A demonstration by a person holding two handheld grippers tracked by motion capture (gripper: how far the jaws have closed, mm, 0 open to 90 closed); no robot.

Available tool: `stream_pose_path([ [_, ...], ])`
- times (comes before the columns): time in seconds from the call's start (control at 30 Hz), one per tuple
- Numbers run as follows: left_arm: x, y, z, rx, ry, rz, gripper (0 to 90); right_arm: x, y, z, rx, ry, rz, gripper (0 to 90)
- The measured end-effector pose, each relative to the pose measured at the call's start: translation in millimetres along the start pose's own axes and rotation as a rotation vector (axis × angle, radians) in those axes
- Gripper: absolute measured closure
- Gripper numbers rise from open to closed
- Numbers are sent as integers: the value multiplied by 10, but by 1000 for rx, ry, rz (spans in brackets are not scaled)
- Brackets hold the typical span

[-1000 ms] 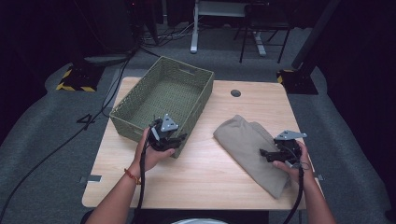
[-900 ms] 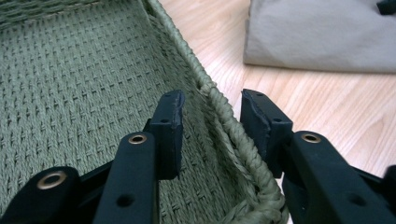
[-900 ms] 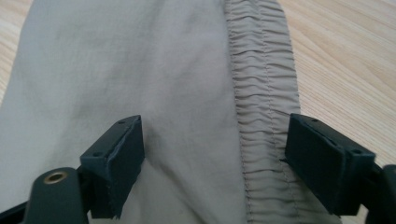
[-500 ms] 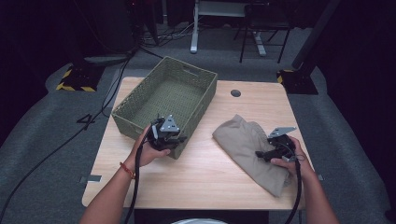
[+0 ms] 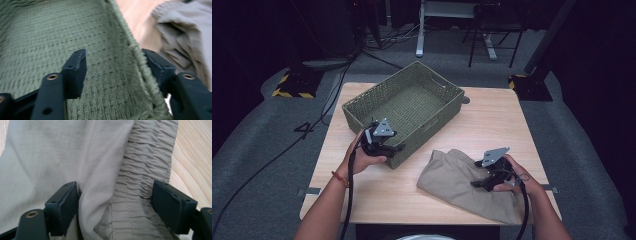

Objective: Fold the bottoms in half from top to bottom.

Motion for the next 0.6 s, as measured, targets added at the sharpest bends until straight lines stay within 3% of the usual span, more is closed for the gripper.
stream_pose_path([
  [0.07,-40,-30,22,-25,43,7,375,24,27,-28,9,-17,3,198],
  [0.23,-26,89,162,-24,3,4,304,71,78,-81,29,-61,5,186],
  [0.27,35,170,205,-31,39,-26,304,76,84,-92,37,-66,3,185],
  [0.33,77,194,202,-47,56,-41,308,82,89,-110,37,-71,2,185],
  [0.37,112,236,174,-79,95,-40,341,82,89,-126,38,-67,5,187],
  [0.43,133,257,122,-122,81,-37,397,82,86,-144,31,-53,9,192],
  [0.5,177,248,96,-98,96,-62,533,80,83,-166,12,-29,13,197],
  [0.57,199,251,94,-82,88,-78,577,78,84,-189,-9,-12,14,198],
  [0.6,239,262,81,-80,49,-107,589,80,86,-201,-12,-8,16,198],
])
Point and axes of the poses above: each handheld gripper's, and its own axes: x roughly forward along the jaws, y roughly out of its top, z roughly to its right, the point moved 3 cm from there along x, roughly forward along the jaws, and after that the axes turned 1 degree about z, right-handed, at the moved point
